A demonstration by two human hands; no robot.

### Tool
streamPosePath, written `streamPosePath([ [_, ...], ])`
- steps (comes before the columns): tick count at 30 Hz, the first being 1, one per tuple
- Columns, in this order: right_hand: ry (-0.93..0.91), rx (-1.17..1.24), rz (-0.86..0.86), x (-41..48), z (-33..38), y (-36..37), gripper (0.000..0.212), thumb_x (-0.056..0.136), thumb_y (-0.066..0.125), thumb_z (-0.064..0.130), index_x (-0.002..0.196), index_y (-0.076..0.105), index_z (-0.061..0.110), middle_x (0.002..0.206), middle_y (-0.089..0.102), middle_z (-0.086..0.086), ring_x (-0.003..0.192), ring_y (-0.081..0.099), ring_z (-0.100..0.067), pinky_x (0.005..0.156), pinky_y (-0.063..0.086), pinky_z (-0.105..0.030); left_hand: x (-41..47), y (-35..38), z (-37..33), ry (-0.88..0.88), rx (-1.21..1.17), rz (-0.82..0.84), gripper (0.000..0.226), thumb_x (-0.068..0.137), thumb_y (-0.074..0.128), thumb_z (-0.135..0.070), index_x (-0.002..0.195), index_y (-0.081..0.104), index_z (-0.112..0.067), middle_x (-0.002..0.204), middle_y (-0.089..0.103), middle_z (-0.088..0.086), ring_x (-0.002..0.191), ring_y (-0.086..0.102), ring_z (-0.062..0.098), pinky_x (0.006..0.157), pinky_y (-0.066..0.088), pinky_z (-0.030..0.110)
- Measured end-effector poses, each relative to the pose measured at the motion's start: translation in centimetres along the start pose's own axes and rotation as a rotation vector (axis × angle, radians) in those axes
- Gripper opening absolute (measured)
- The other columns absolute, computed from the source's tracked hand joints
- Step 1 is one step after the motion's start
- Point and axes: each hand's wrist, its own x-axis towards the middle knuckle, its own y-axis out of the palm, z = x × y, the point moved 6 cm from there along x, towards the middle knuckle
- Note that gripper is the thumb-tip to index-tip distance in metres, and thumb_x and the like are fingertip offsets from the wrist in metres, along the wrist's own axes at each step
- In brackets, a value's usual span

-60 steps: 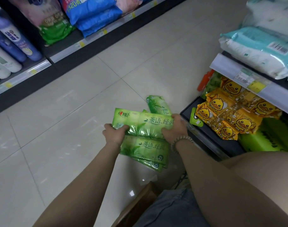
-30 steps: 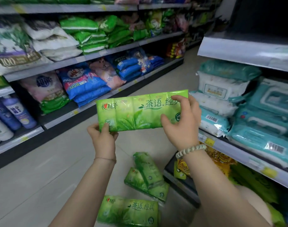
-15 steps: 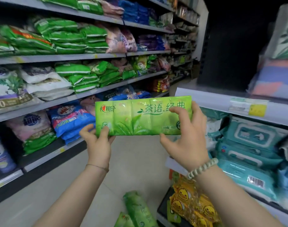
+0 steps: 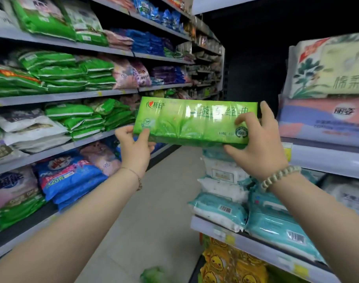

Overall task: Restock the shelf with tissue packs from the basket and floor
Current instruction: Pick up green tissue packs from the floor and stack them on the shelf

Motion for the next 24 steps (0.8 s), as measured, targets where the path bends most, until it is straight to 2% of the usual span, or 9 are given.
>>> streamPosePath([
  [4,-0.025,0.015,-0.066,0.8,-0.8,-0.8,0.041,0.076,0.074,0.031,0.102,0.048,0.015,0.150,0.021,-0.016,0.132,0.031,-0.034,0.104,0.036,-0.042,0.8,2.1,0.2,-0.015,0.082,0.052,0.025,0.094,0.052,-0.009,0.111,0.037,-0.021,0.092,0.050,-0.006,0.063,0.054,0.017,0.054,0.044,0.022],
  [7,-0.003,0.021,-0.113,1.3,-1.7,-1.0,0.038,0.079,0.072,0.031,0.106,0.052,0.013,0.144,0.030,-0.017,0.125,0.039,-0.036,0.101,0.038,-0.044,0.9,3.4,0.5,-0.013,0.135,0.107,0.034,0.092,0.054,-0.004,0.119,0.043,-0.020,0.091,0.052,-0.005,0.066,0.055,0.016,0.060,0.046,0.023],
  [10,-0.013,-0.065,-0.186,1.2,-2.0,-1.3,0.038,0.080,0.071,0.032,0.107,0.058,0.009,0.131,0.042,-0.020,0.116,0.043,-0.039,0.098,0.038,-0.044,1.1,4.0,0.6,0.028,0.246,0.114,0.053,0.088,0.058,-0.009,0.136,0.044,-0.025,0.115,0.052,0.005,0.085,0.063,0.026,0.081,0.052,0.037],
  [12,-0.016,-0.171,-0.270,1.0,-1.9,-1.7,0.039,0.079,0.072,0.034,0.105,0.061,0.008,0.120,0.048,-0.020,0.107,0.046,-0.039,0.090,0.038,-0.044,1.0,4.5,0.3,0.041,0.324,0.121,0.061,0.088,0.059,-0.012,0.143,0.039,-0.030,0.127,0.042,0.005,0.087,0.061,0.021,0.078,0.048,0.030],
  [14,0.001,-0.248,-0.330,0.8,-1.7,-2.1,0.041,0.077,0.072,0.034,0.104,0.060,0.006,0.112,0.051,-0.020,0.099,0.047,-0.038,0.081,0.039,-0.043,0.6,5.3,0.0,0.059,0.389,0.146,0.065,0.089,0.058,-0.011,0.146,0.032,-0.028,0.126,0.040,0.004,0.081,0.055,0.012,0.073,0.040,0.023],
  [17,0.003,-0.268,-0.349,0.9,-1.8,-2.4,0.038,0.077,0.072,0.030,0.101,0.055,0.006,0.103,0.052,-0.018,0.092,0.047,-0.037,0.075,0.041,-0.045,0.2,6.1,-0.5,0.095,0.359,0.147,0.055,0.085,0.060,-0.005,0.130,0.033,-0.022,0.122,0.046,0.008,0.073,0.053,0.016,0.073,0.046,0.033],
  [20,0.014,-0.278,-0.317,0.9,-2.9,-2.3,0.026,0.080,0.070,0.025,0.093,0.056,0.007,0.107,0.053,-0.019,0.095,0.047,-0.039,0.080,0.042,-0.049,0.1,7.1,-0.8,0.129,0.424,0.189,0.037,0.085,0.059,-0.006,0.110,0.036,-0.020,0.124,0.048,0.009,0.065,0.052,0.011,0.065,0.043,0.028],
  [24,-0.009,-0.306,-0.235,0.1,-4.0,-1.6,0.019,0.081,0.068,0.020,0.091,0.060,0.006,0.125,0.053,-0.022,0.106,0.049,-0.041,0.087,0.043,-0.050,-0.2,8.6,-0.4,0.146,0.554,0.294,0.031,0.088,0.057,-0.012,0.118,0.049,-0.014,0.128,0.040,0.006,0.066,0.049,0.005,0.068,0.038,0.023],
])
